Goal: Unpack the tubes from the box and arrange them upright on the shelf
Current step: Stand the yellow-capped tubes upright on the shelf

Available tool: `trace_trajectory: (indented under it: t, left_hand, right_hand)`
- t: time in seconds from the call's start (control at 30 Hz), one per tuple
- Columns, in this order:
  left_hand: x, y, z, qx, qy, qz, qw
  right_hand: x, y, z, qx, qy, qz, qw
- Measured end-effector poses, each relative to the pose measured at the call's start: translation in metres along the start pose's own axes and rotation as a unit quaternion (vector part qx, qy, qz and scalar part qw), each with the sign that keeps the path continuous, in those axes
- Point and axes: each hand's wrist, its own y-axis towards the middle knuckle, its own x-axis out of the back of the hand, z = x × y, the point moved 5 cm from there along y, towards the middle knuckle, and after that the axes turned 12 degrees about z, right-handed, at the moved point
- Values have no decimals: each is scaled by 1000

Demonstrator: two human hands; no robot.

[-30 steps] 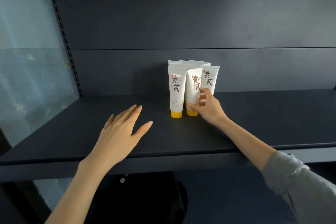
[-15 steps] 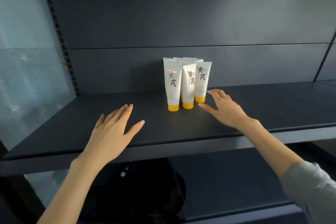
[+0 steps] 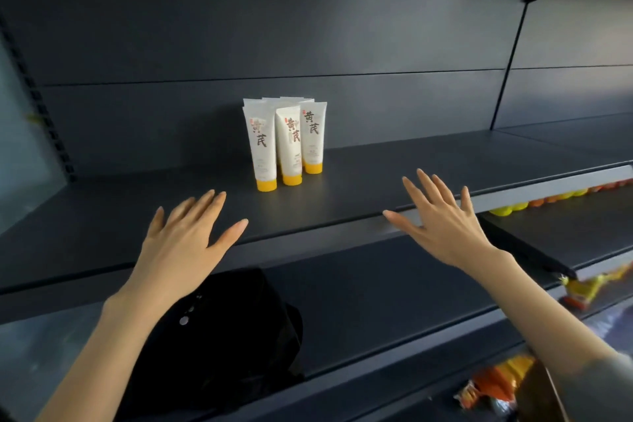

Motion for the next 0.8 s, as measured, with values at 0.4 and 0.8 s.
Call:
trace_trajectory:
  t: [0.4, 0.8]
  left_hand:
    - [-28, -28, -122, -42, -25, -28, 998]
    - [-103, -51, -262, -140, -3, 20, 990]
  right_hand:
    - [-31, -91, -135, -79, 20, 21, 996]
    - [-91, -190, -257, -194, 10, 67, 979]
